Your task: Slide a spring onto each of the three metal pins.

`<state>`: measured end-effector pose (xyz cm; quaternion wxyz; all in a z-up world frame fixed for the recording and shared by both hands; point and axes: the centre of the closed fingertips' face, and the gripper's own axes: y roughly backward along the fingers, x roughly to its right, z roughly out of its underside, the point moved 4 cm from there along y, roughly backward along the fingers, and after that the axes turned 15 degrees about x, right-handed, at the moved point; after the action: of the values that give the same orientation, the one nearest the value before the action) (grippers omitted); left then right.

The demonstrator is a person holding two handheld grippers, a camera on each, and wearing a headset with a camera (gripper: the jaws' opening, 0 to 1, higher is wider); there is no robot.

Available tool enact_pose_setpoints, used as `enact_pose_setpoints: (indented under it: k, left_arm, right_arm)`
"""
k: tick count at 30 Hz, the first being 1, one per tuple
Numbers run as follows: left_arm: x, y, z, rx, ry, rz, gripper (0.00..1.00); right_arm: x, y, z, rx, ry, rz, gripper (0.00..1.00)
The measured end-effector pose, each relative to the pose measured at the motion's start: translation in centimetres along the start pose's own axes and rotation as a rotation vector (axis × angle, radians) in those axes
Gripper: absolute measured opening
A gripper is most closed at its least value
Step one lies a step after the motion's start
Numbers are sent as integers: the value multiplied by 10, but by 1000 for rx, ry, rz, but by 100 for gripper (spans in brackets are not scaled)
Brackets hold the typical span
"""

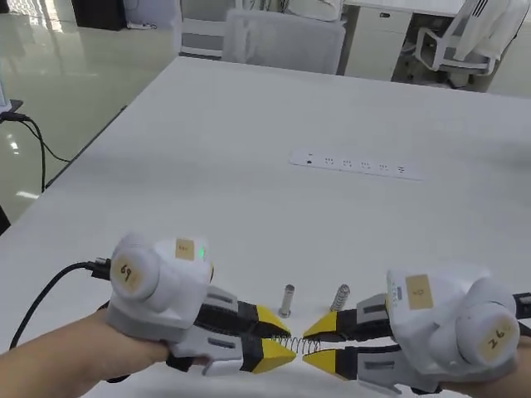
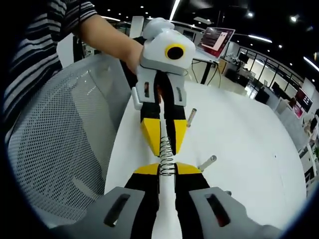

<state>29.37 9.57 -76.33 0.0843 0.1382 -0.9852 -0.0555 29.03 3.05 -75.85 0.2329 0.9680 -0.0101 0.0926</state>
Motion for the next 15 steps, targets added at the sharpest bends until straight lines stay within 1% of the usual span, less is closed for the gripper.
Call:
enact_pose_setpoints:
  k: [3, 5, 8, 12, 15]
  left_arm:
    - [3, -1, 1, -8, 0, 21, 2]
    - [3, -2, 0, -13, -9, 27, 2]
    - [4, -3, 0, -17, -10, 34, 2]
    - [4, -3, 0, -25, -9, 42, 2]
    - [4, -2, -1, -30, -11, 45, 2]
  right_arm:
    - [2, 2, 3, -9, -5, 12, 8]
    - [0, 2, 4, 9, -46, 19, 8]
    - [0, 4, 4, 16, -38, 20, 8]
    - [0, 6, 6, 13, -65, 24, 9]
    - [0, 10, 10, 6, -71, 30, 8]
